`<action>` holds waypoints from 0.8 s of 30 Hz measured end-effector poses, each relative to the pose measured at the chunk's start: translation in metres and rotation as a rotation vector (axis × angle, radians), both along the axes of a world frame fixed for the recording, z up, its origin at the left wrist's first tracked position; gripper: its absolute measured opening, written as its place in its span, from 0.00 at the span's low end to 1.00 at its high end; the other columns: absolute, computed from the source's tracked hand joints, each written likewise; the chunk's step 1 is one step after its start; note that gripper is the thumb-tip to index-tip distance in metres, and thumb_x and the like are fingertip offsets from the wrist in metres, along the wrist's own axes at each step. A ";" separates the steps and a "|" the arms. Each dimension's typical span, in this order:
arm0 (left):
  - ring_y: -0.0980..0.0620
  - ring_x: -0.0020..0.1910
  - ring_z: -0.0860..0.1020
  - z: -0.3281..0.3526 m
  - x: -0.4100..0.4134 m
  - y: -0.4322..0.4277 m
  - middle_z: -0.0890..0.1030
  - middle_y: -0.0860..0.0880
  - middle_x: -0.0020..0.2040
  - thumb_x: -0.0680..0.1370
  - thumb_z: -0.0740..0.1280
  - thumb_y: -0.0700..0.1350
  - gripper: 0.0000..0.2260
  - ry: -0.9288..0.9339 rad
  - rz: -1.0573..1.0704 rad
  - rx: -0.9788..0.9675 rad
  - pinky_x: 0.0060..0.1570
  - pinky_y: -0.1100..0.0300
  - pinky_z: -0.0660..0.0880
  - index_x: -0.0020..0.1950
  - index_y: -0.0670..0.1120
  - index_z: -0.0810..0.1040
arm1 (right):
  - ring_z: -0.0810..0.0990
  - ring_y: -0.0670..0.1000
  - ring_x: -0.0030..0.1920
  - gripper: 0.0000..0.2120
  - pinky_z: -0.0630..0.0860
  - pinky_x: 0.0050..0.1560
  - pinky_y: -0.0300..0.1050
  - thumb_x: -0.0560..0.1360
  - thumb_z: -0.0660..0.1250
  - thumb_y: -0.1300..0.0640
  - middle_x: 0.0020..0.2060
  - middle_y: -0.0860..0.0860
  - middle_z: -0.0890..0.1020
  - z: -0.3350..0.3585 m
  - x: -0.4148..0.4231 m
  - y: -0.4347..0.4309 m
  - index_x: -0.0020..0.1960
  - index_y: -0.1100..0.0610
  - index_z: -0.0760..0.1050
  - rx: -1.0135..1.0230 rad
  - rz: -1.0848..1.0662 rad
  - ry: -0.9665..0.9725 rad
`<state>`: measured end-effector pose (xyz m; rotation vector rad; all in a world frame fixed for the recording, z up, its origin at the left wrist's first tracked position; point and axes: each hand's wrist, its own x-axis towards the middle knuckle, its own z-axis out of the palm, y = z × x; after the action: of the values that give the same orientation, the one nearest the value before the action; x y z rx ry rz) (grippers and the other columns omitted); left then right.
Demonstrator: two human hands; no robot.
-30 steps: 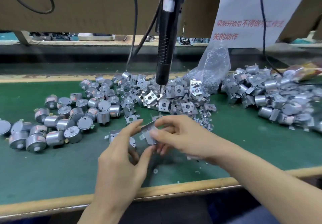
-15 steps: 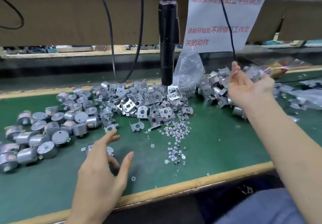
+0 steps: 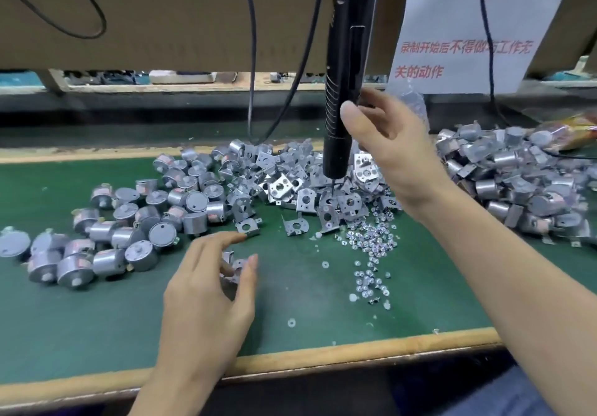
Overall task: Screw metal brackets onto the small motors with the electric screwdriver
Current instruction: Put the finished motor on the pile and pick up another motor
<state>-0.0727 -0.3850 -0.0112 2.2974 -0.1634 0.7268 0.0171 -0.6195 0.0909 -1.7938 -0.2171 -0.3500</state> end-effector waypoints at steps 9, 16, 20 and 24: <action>0.37 0.60 0.77 -0.001 0.024 0.056 0.72 0.43 0.70 0.77 0.69 0.43 0.23 0.204 0.320 0.226 0.51 0.41 0.76 0.71 0.41 0.72 | 0.84 0.45 0.56 0.27 0.78 0.60 0.44 0.76 0.73 0.54 0.51 0.45 0.85 0.007 0.010 0.043 0.72 0.52 0.69 0.085 0.276 -0.014; 0.35 0.42 0.78 -0.004 0.030 0.063 0.74 0.40 0.58 0.74 0.72 0.43 0.21 0.172 0.344 0.308 0.37 0.43 0.75 0.67 0.42 0.76 | 0.81 0.56 0.55 0.22 0.73 0.70 0.63 0.75 0.73 0.57 0.48 0.54 0.82 0.010 0.000 0.066 0.67 0.57 0.75 0.196 0.402 0.012; 0.35 0.40 0.78 -0.004 0.028 0.062 0.73 0.42 0.54 0.73 0.74 0.46 0.13 0.143 0.368 0.326 0.35 0.46 0.74 0.56 0.44 0.81 | 0.84 0.58 0.50 0.12 0.80 0.59 0.52 0.74 0.72 0.59 0.45 0.55 0.83 0.019 -0.007 0.064 0.57 0.56 0.77 0.259 0.377 -0.067; 0.34 0.39 0.78 -0.005 0.028 0.058 0.74 0.41 0.54 0.73 0.73 0.47 0.12 0.147 0.398 0.314 0.34 0.50 0.69 0.52 0.44 0.76 | 0.79 0.53 0.36 0.13 0.78 0.41 0.49 0.75 0.70 0.57 0.37 0.53 0.79 0.023 -0.012 0.061 0.58 0.61 0.75 0.317 0.322 -0.098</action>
<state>-0.0444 -0.3271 -0.0160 2.7126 0.2757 0.7655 0.0052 -0.5587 0.1144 -1.4032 -0.4860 -0.2275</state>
